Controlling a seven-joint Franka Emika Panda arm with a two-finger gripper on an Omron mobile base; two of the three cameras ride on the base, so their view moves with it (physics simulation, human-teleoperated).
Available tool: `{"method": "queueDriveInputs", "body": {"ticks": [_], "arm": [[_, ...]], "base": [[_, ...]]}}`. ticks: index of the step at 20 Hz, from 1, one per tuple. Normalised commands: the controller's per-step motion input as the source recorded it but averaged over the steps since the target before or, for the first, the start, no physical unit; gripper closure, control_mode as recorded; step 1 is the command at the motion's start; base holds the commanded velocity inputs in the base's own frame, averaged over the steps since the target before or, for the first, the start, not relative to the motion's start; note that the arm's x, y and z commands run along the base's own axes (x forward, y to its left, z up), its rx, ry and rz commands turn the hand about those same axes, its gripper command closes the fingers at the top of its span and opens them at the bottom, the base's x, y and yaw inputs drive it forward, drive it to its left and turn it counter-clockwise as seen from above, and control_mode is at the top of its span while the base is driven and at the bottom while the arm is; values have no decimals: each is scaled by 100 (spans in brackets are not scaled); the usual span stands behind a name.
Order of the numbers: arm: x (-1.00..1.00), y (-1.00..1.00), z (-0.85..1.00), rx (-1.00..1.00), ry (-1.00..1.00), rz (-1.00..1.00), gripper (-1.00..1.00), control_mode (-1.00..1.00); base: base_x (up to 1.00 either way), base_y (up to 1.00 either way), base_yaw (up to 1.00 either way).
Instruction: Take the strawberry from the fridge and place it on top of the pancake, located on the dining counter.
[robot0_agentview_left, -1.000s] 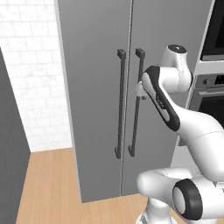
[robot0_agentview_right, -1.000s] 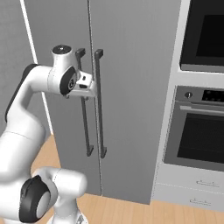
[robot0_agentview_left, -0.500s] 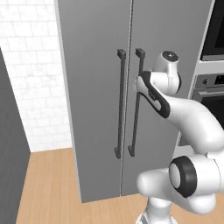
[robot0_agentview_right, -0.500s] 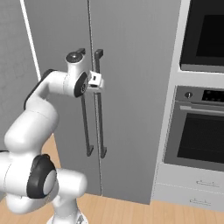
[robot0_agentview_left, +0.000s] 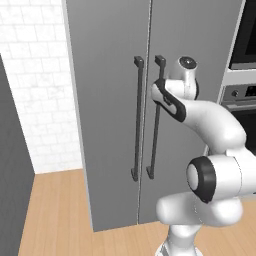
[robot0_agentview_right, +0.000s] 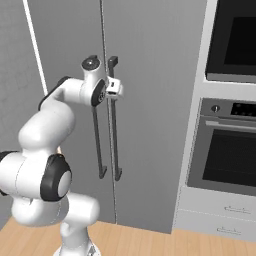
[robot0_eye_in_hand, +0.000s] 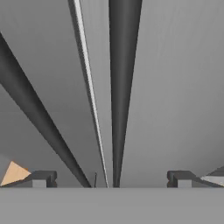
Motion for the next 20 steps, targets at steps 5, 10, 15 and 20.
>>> {"method": "queueDriveInputs", "body": {"ticks": [5,10,15,20], "arm": [[47,-18,0,0,-2,-3,-100,-100],[38,-9,0,0,-4,-5,-100,-100],[23,4,0,0,-2,-3,-100,-100],[26,1,0,0,-9,0,-100,-100]], "base": [[0,0,0],[0,0,0],[0,0,0],[0,0,0]]}}
